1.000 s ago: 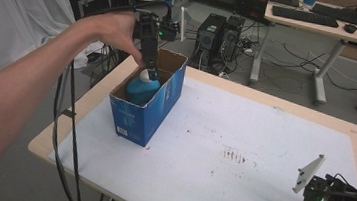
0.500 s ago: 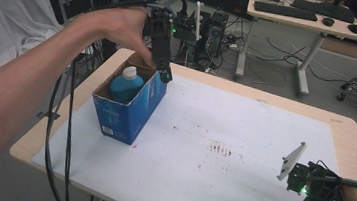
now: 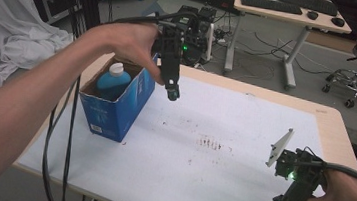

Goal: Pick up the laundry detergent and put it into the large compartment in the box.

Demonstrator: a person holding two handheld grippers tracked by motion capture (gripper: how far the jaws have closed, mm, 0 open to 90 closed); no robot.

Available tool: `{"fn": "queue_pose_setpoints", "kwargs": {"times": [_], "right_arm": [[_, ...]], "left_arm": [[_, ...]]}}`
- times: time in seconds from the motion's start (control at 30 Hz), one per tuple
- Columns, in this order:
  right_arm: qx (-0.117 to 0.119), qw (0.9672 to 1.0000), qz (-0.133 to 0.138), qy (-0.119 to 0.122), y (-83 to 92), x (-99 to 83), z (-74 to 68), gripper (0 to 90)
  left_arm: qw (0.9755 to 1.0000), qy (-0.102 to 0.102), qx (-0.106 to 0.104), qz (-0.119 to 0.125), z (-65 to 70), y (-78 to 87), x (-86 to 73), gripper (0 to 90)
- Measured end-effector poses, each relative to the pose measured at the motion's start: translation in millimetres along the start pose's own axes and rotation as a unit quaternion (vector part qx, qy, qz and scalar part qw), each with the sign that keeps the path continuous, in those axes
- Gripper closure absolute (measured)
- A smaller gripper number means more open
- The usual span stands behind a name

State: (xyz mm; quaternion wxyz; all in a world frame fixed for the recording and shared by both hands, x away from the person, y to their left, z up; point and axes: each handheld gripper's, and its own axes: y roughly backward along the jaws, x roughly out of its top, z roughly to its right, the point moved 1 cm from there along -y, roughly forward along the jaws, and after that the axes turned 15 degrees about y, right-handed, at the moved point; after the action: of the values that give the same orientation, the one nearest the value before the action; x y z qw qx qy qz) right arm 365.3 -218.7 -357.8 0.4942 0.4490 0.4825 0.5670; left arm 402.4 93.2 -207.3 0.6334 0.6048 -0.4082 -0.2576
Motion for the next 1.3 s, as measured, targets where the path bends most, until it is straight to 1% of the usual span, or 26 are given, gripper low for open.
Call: {"fn": "queue_pose_setpoints", "kwargs": {"times": [0.1,0.2,0.27,0.37,0.5,0.57,0.63,0.7,0.73,0.83,0.97,1.0,1.07,1.3], "right_arm": [[-0.002,1.0000,0.003,-0.001,0.6,-0.2,0.5,13.5],[-0.002,1.0000,0.002,-0.002,0.5,-0.6,0.5,13.4],[-0.005,1.0000,0.001,-0.004,0.8,-0.5,0.4,13.4],[-0.007,1.0000,0.003,0.001,0.4,-0.4,1.3,13.5],[-0.008,1.0000,-0.001,0.000,0.1,-0.7,1.3,13.5],[-0.008,1.0000,-0.003,-0.005,0.7,-1.0,0.4,13.4],[-0.010,1.0000,0.001,0.000,1.0,-1.4,0.7,13.5],[-0.010,0.9999,0.000,0.000,1.5,-1.9,0.3,13.4],[-0.011,0.9999,0.000,-0.004,1.6,-1.8,-0.2,13.4],[-0.012,0.9999,0.001,-0.002,1.5,-2.4,0.3,13.4],[-0.010,0.9999,0.001,-0.002,1.3,-3.1,1.8,13.5],[-0.010,0.9999,-0.001,-0.006,1.3,-3.3,1.9,13.4],[-0.010,0.9999,-0.001,-0.005,1.0,-3.5,2.8,13.4],[-0.010,0.9999,0.000,-0.007,0.8,-3.2,2.9,13.5]], "left_arm": [[1.0000,-0.007,-0.004,-0.001,7.5,-8.6,4.5,16.4],[0.9999,-0.014,-0.003,-0.008,14.7,-21.5,8.0,16.4],[0.9998,-0.017,-0.007,-0.010,18.1,-29.5,9.5,16.4],[0.9997,-0.017,-0.013,-0.011,25.2,-44.6,11.4,16.4],[0.9996,-0.021,-0.007,-0.015,31.2,-61.9,12.7,16.4],[0.9996,-0.021,-0.009,-0.017,33.1,-69.1,12.8,16.5],[0.9997,-0.016,-0.013,-0.013,35.8,-76.5,12.3,16.4],[0.9996,-0.020,-0.015,-0.016,38.2,-82.9,11.9,16.4],[0.9995,-0.019,-0.017,-0.019,39.6,-86.3,11.4,16.5],[0.9993,-0.020,-0.020,-0.025,42.3,-96.8,10.0,16.4],[0.9991,-0.020,-0.022,-0.031,44.7,-107.2,8.3,16.4],[0.9990,-0.019,-0.022,-0.033,45.1,-108.6,7.9,16.4],[0.9989,-0.019,-0.021,-0.037,45.9,-111.8,7.0,16.4],[0.9987,-0.019,-0.026,-0.039,46.5,-115.7,4.5,16.4]]}}
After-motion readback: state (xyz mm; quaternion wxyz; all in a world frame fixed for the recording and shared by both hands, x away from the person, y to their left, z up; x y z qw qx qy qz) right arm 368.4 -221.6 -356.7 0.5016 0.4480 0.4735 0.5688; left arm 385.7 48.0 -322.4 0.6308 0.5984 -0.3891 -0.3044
